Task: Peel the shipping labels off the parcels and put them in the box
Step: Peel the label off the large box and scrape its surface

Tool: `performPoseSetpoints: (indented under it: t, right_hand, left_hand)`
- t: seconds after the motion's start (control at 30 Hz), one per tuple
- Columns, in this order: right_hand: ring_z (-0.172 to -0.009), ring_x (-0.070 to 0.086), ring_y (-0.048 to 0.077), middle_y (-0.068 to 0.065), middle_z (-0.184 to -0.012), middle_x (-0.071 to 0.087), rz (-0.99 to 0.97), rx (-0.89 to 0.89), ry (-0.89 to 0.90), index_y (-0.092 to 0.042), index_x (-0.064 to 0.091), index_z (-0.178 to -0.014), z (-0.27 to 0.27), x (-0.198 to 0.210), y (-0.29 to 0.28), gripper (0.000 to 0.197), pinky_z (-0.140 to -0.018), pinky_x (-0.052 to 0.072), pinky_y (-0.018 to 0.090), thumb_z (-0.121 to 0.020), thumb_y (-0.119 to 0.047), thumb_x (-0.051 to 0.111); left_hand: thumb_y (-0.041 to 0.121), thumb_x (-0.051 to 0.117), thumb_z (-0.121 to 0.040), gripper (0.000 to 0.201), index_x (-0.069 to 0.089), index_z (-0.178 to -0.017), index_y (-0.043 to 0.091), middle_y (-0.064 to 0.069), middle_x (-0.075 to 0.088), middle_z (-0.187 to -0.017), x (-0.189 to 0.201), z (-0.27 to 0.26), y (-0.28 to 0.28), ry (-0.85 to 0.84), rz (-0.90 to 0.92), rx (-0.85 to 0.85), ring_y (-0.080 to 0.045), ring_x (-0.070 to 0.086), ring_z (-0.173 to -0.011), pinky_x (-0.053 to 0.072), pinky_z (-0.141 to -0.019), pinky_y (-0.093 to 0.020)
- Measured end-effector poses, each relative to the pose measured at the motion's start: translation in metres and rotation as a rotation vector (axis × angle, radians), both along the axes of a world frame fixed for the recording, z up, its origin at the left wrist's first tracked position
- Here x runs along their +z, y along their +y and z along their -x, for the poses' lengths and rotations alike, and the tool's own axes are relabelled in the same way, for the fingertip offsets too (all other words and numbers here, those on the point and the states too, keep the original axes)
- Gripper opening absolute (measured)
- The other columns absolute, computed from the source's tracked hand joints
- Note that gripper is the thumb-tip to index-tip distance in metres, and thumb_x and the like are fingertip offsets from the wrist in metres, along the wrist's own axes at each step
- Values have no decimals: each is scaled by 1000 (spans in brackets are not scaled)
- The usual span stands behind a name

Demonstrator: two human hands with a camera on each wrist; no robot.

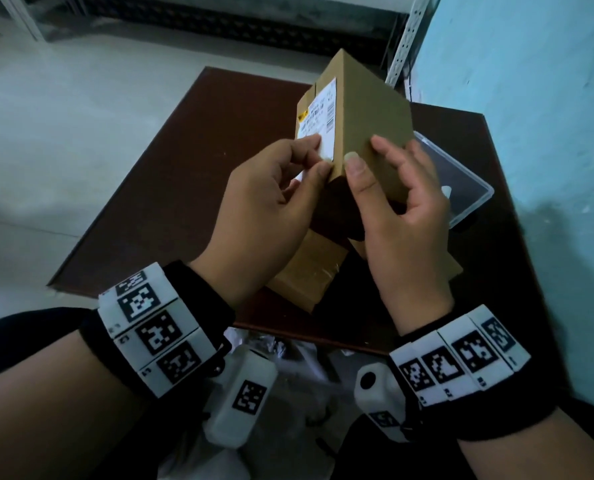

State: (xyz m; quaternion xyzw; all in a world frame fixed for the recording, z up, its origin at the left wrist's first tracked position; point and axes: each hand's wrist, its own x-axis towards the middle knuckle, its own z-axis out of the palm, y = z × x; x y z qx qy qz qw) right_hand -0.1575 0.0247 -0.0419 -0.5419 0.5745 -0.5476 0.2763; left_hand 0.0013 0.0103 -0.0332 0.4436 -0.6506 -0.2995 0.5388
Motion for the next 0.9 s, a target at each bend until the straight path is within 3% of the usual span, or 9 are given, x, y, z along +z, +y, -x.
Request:
performPoseSetpoints:
  t: [0.2, 0.37, 0.47, 0.6, 0.77, 0.9]
  right_hand:
    - [-151, 41, 17, -6, -162, 45, 20, 9, -8, -40, 67, -140, -2, 0, 3, 75, -115, 51, 50, -77, -79, 77]
    - [-149, 44, 18, -7, -158, 48, 34, 2, -24, -42, 66, -139, -1, 3, 7, 72, -111, 54, 50, -77, -77, 78]
    - [-150, 43, 18, -7, -158, 48, 23, -8, -45, -43, 67, -137, -4, 6, 12, 72, -110, 54, 51, -76, -77, 79]
    - [-149, 45, 19, -5, -156, 50, 38, -23, -34, -38, 68, -137, -8, 12, 21, 70, -111, 54, 49, -77, -74, 78]
    - [-132, 58, 3, -9, -147, 57, -12, -24, -187, -35, 68, -136, -6, 24, 38, 59, -103, 60, 34, -83, -55, 84]
    - [-128, 62, 4, -9, -141, 62, -44, -50, -278, -40, 68, -134, -7, 32, 47, 60, -100, 62, 34, -79, -56, 86]
  left_hand:
    - [16, 61, -106, 4, 60, -103, 15, 2, 68, -128, 3, 1, 4, 11, -5, 3, -9, 66, -124, 56, -86, -15]
    - [16, 69, -102, 20, 69, -120, 5, -4, 72, -125, 6, 1, 11, 74, -41, 3, -5, 70, -116, 60, -88, -21]
    - [17, 70, -101, 10, 74, -108, 12, 0, 73, -123, 9, -2, 14, 17, -30, 41, -5, 70, -116, 63, -89, -28]
    - [19, 65, -104, 12, 70, -106, 8, 2, 73, -124, 15, -1, 21, 60, -96, 55, -7, 74, -103, 65, -81, -33]
    - [29, 63, -106, 22, 72, -107, 10, 2, 77, -103, 27, -2, 30, 86, -85, 24, -8, 75, -91, 64, -73, -36]
    - [25, 72, -100, 23, 77, -113, 7, 0, 76, -117, 28, -3, 34, 1, -65, -20, -7, 74, -106, 65, -83, -37]
